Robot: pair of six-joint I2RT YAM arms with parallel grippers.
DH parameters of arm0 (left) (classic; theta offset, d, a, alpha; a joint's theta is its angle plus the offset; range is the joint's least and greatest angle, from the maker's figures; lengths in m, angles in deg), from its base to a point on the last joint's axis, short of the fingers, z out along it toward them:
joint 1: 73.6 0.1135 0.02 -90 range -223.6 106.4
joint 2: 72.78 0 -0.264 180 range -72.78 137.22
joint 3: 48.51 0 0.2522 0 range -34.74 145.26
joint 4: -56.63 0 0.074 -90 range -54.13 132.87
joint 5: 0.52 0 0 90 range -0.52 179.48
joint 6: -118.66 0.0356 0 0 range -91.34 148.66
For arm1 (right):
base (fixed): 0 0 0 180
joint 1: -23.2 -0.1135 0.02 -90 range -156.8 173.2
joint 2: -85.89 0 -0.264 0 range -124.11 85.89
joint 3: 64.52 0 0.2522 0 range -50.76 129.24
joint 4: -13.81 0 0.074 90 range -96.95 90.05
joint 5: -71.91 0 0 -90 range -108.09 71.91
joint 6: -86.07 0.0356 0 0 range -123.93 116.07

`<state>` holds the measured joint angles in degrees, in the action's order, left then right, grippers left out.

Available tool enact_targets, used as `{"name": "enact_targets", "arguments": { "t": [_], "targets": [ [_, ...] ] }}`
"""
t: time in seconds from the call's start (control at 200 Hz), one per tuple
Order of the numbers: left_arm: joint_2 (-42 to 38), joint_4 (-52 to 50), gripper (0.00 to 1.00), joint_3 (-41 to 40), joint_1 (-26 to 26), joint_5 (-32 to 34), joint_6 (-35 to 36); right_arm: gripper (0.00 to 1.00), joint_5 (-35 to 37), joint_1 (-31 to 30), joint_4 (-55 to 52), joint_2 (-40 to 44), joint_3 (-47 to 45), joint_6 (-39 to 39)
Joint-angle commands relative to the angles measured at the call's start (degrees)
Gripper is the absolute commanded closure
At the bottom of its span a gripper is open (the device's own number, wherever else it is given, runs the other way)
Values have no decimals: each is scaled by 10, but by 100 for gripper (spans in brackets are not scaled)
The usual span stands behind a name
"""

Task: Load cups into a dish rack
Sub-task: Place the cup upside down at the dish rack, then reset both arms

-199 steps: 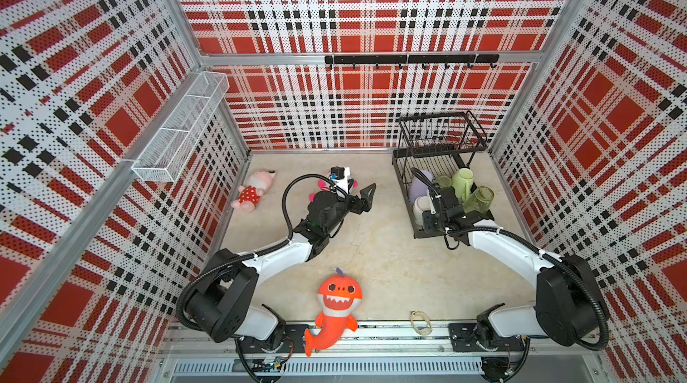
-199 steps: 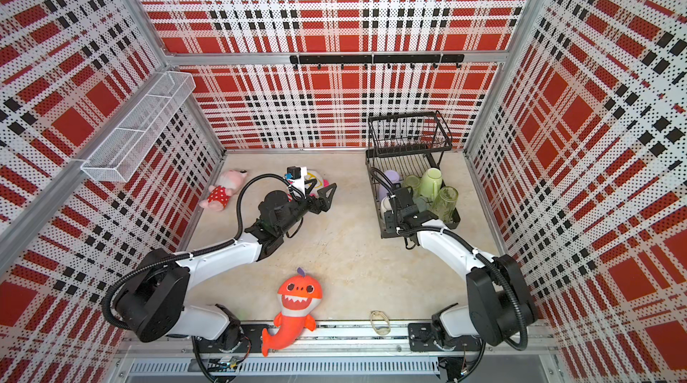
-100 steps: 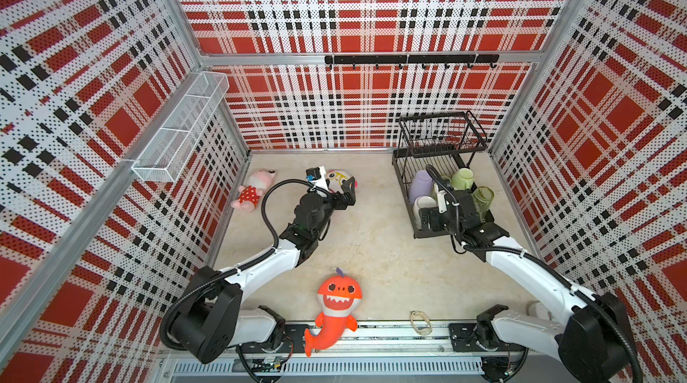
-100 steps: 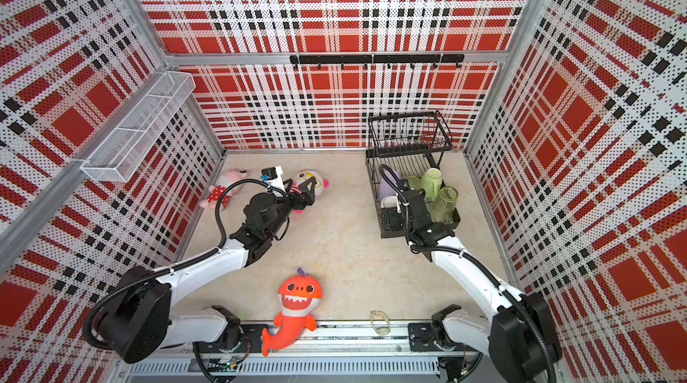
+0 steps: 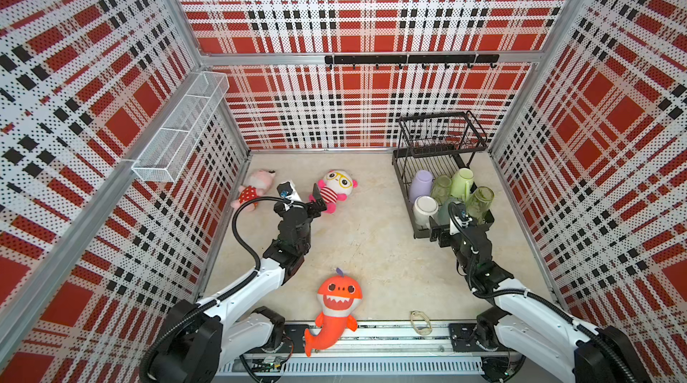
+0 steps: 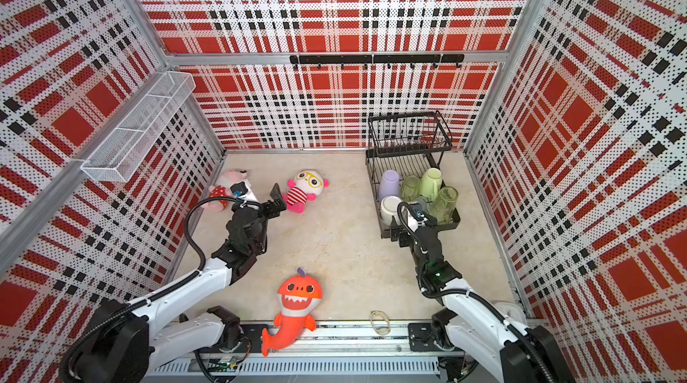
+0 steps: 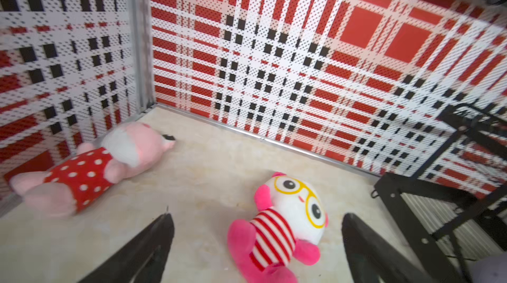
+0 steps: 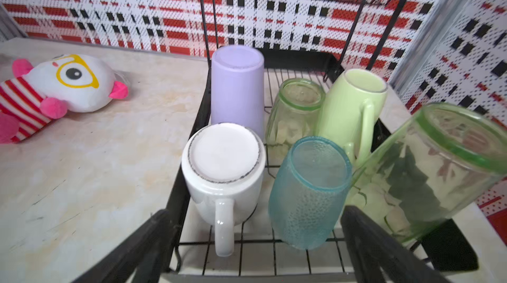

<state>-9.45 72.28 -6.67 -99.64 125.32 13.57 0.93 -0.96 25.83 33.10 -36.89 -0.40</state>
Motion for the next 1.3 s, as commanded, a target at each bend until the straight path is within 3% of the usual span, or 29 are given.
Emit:
{"name": "enact_targets", "arguments": {
  "t": [0.0, 0.185, 0.396, 0.531, 0.862, 1.062, 1.213, 1.293],
  "targets": [
    [3, 3, 2, -7, 4, 76, 64, 0, 48, 8, 166, -18, -24, -39],
    [14, 14, 2, -22, 9, 99, 107, 0, 41, 62, 184, -29, -29, -18],
    [7, 129, 2, -95, 30, 8, 197, 0, 2, 134, 302, -61, -89, -21],
    [4, 230, 2, -154, 41, -2, 237, 0, -4, 158, 365, -104, -113, -17],
    [69, 366, 2, -192, 112, -79, 219, 0, -68, 189, 495, -222, -103, -18],
    [131, 452, 2, -206, 169, -137, 188, 0, -69, 202, 681, -366, -119, -9],
    [161, 488, 2, -207, 190, -161, 179, 0, -125, 204, 680, -403, -96, -24],
    [179, 511, 2, -208, 194, -167, 184, 0, -113, 204, 666, -398, -92, -20]
  ]
}}
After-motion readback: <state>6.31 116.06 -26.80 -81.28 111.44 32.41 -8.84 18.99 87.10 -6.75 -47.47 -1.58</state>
